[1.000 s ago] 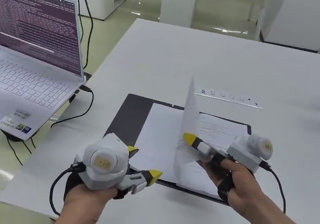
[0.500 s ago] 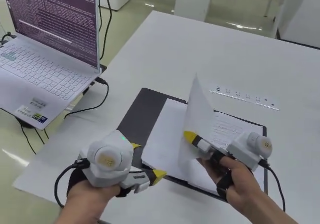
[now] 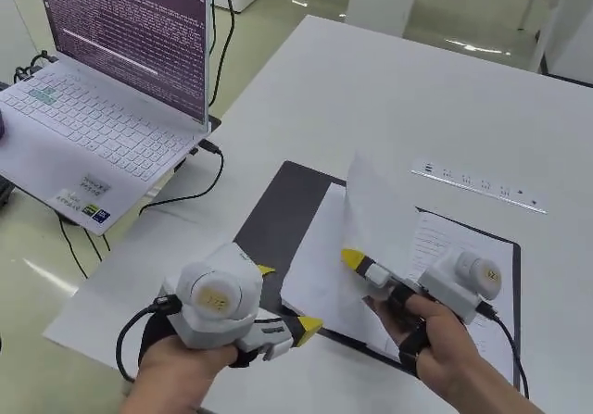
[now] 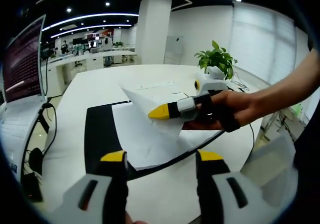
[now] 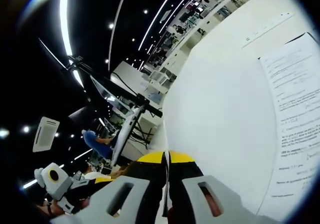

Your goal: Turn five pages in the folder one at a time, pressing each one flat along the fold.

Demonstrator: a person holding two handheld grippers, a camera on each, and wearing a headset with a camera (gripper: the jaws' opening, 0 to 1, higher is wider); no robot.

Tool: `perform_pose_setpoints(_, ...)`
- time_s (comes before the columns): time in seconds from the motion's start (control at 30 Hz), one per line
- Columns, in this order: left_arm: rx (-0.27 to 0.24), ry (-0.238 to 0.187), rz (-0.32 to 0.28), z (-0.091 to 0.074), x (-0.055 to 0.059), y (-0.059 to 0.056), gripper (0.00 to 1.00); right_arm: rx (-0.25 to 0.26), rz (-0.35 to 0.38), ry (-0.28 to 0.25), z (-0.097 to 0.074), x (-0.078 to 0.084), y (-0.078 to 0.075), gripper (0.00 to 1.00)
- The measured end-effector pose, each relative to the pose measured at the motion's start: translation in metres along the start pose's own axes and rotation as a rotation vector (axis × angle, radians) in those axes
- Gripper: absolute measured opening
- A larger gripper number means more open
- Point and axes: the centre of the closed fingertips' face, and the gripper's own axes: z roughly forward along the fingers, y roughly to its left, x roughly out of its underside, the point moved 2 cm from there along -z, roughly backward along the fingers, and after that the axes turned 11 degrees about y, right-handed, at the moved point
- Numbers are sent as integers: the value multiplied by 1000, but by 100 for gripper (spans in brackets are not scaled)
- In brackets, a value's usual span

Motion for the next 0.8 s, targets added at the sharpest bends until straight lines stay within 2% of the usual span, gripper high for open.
perform_pose_setpoints(0.3,-13,4,-8,0,2,5,54,6,26,32,19,5,-12,1)
perform_pose_setpoints(0.57,-18,8,-27,0,5,9,54,15,39,50,27,7,-20,0)
perform_pose_setpoints(0.8,-19,14,-18,2,5,8,54,21,49,65,34,9,-27,0)
